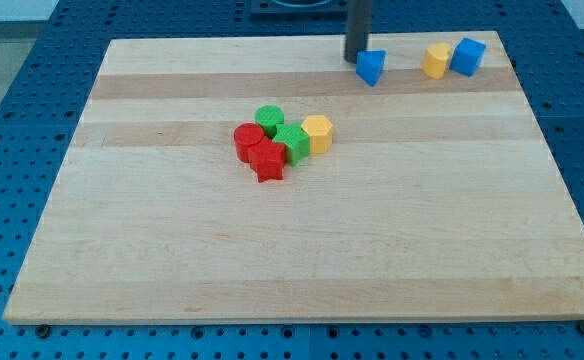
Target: Separate the triangle from the heart
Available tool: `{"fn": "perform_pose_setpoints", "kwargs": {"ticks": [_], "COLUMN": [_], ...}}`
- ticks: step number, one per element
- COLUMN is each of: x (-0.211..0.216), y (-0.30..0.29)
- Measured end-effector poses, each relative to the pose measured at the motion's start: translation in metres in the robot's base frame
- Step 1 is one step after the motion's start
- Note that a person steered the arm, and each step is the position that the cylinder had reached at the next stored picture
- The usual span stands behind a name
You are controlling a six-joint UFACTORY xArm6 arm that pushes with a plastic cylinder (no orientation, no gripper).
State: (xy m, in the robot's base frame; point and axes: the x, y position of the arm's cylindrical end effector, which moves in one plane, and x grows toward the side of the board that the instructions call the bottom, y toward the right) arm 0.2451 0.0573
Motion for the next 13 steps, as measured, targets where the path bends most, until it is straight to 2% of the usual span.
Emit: {"fn": "perform_pose_setpoints", "kwargs": {"ticks": [1,2,3,4,7,9,10,11,13], "x": [0.011,0.000,-0.029,-0.032,0.014,0.028,0.046,0.048,0.036], "y": [-0.008,-0.008,-0.008,0.009,0.044,0.100,0.097,0.063,0.007]}}
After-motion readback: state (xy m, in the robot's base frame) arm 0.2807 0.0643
